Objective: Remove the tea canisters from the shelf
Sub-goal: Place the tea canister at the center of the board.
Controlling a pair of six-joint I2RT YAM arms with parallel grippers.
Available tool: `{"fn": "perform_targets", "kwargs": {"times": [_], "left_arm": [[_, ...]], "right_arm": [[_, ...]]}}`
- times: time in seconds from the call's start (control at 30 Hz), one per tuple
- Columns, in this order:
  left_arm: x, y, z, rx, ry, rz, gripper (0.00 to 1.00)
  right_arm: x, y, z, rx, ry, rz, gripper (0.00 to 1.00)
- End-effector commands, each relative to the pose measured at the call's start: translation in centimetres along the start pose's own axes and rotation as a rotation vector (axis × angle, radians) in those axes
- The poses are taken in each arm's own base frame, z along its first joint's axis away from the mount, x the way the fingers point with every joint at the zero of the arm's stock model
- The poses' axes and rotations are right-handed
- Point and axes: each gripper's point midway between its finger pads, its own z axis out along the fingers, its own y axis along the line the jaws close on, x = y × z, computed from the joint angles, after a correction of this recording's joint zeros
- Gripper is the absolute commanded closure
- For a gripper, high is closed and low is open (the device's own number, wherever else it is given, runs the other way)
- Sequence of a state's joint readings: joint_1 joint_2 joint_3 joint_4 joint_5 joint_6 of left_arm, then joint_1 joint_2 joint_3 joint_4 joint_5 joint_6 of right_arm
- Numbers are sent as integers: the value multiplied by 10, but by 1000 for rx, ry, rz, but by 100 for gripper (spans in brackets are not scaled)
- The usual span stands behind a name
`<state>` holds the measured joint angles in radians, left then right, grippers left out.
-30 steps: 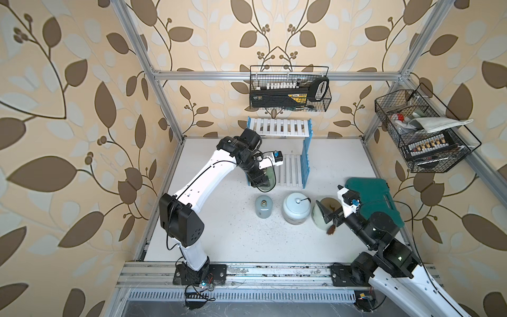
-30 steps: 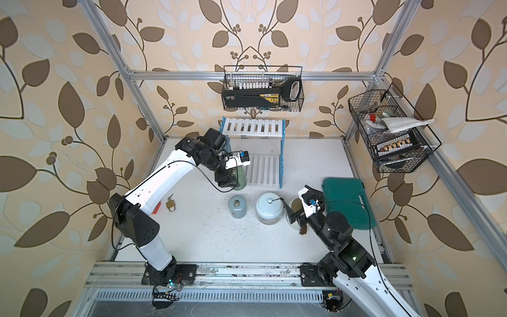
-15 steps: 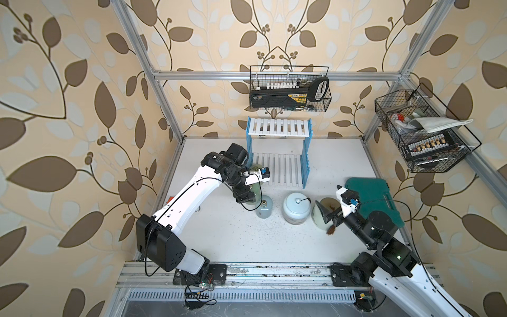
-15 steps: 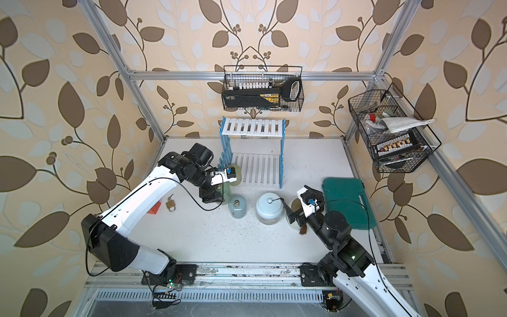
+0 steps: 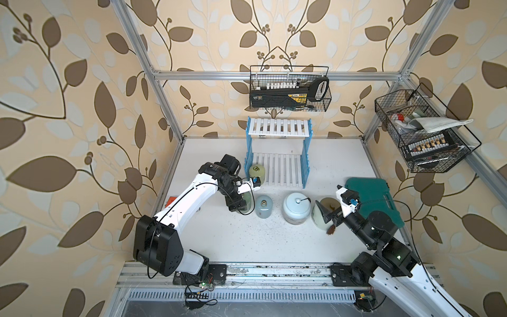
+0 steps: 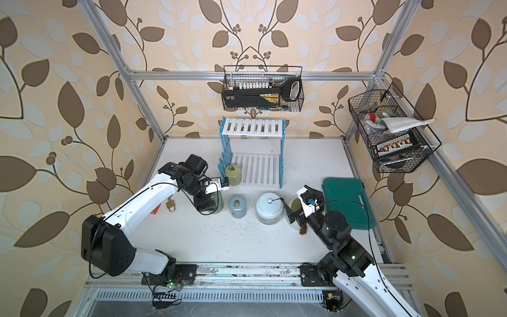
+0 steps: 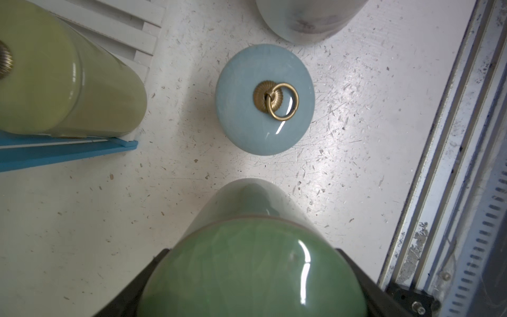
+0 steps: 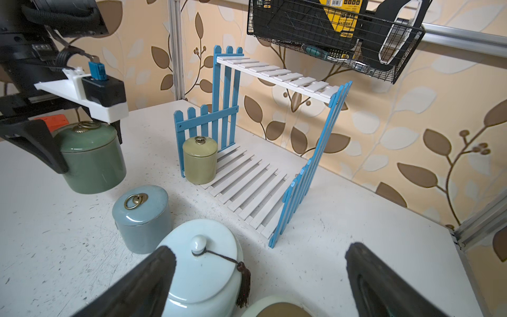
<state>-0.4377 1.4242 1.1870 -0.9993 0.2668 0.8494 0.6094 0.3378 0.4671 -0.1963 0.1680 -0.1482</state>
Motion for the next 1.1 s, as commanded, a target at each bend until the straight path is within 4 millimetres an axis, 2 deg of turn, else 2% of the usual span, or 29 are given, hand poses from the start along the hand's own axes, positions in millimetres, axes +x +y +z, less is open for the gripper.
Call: {"fn": "perform_targets", "kwargs": {"times": [0.0,0.13,0.43,0.57,0.63,0.87,1.07], "left_arm": [[-8,7,-8,-59,-80,56,47],[-1,10,7,-62,-68,66,46],[-2,23,23,-71,-92,84,44],[2,23,30,-64,-94,102,44],[10,23,43,-36,-58,95,44],[22,27,53,-34,-34,99,42],[26,22,60,-11,-39,109,40]], "right_arm": [[1,-1,1,11,-8,-8,1],[2,0,1,4,-1,-8,1],[4,-2,1,16,2,-11,1],[0,0,1,4,-12,-12,1],[3,0,1,6,-1,-14,1],[2,0,0,6,-6,-12,1],[1,0,2,4,-12,-14,1]]}}
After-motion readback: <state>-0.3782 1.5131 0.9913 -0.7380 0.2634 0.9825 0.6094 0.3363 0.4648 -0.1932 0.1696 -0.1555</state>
